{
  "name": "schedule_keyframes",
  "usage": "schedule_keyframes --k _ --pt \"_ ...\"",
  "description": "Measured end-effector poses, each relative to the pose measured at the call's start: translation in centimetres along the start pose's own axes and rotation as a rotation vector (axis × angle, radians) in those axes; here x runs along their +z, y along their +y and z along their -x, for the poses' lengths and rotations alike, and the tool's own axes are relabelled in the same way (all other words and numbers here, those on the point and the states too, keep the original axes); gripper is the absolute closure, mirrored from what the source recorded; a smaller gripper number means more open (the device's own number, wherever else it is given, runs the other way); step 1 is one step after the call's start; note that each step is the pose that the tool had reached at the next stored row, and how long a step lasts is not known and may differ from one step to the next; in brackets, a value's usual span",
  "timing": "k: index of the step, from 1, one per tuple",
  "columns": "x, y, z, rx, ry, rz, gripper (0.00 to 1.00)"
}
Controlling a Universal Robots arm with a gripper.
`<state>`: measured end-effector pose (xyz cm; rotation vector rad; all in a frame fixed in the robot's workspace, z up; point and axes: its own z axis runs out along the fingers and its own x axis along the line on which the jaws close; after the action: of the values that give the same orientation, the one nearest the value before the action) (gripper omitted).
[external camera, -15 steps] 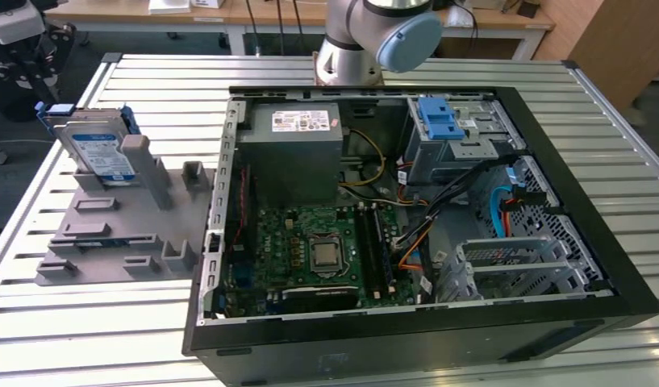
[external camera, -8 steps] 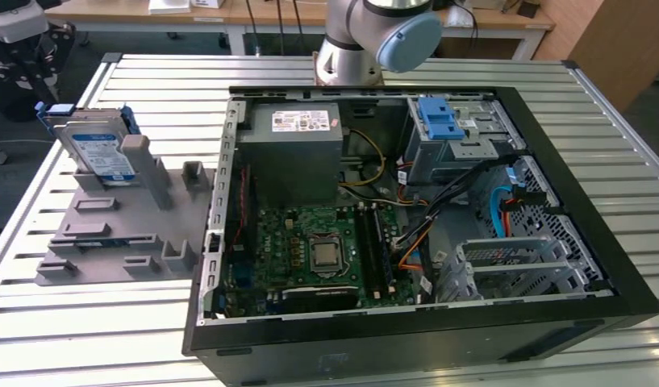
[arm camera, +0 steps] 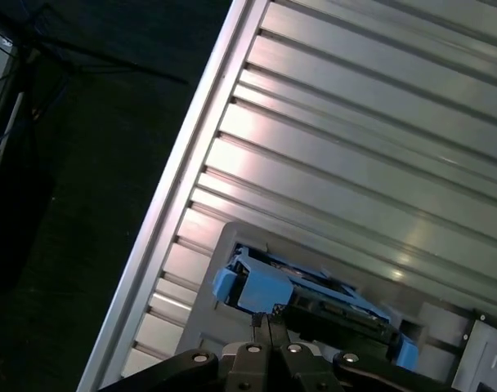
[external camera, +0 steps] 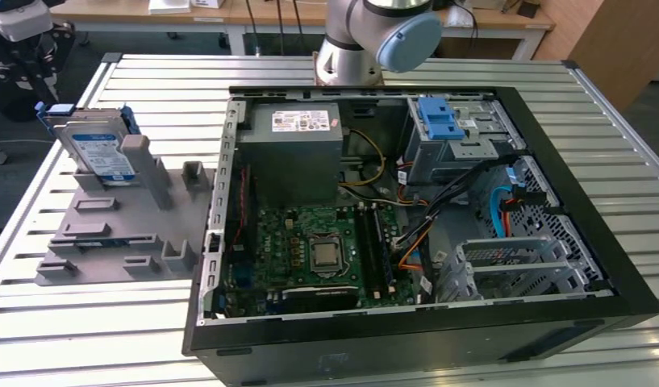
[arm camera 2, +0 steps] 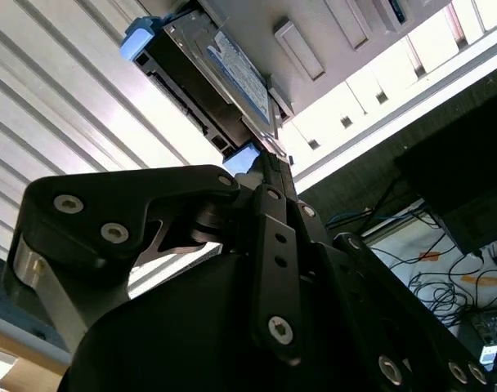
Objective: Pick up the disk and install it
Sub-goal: 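Pick up the disk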
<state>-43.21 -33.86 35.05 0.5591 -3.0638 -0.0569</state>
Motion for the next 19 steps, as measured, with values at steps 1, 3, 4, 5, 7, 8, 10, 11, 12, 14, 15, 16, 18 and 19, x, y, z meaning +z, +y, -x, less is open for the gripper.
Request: schedule_keyframes --k 1,3,4,5,7,8,10,11,12,14,15,16,18,19 --pt "0.0 0.0 0.0 -0.007 0.0004 -0.0001 0.89" --pt "0.0 0.0 0.0 -0.021 0.0008 -0.0004 0.89" --pt "0.0 0.0 0.0 -0.028 0.0011 -0.0005 0.89" --pt "0.0 0.0 0.0 -0.034 0.0014 -0.0007 0.89" --pt "0.0 0.0 0.0 -0.048 0.002 -0.0009 0.89" --pt "0.0 0.0 0.0 -0.055 0.0022 -0.0011 0.89" --pt "0.0 0.0 0.0 -0.068 0.0028 -0.0014 0.89" --pt "0.0 0.0 0.0 -0.075 0.0031 -0.0015 0.89" --pt "0.0 0.0 0.0 -0.082 0.0034 -0.0016 0.89" --pt "0.0 0.0 0.0 -0.096 0.0039 -0.0019 0.89" --pt "0.0 0.0 0.0 -0.103 0.0042 -0.002 0.89" --pt "0.0 0.0 0.0 -0.109 0.0045 -0.0021 0.89" --pt "0.0 0.0 0.0 -0.123 0.005 -0.0024 0.89" --pt "0.0 0.0 0.0 -0.146 0.0058 -0.0028 0.89"
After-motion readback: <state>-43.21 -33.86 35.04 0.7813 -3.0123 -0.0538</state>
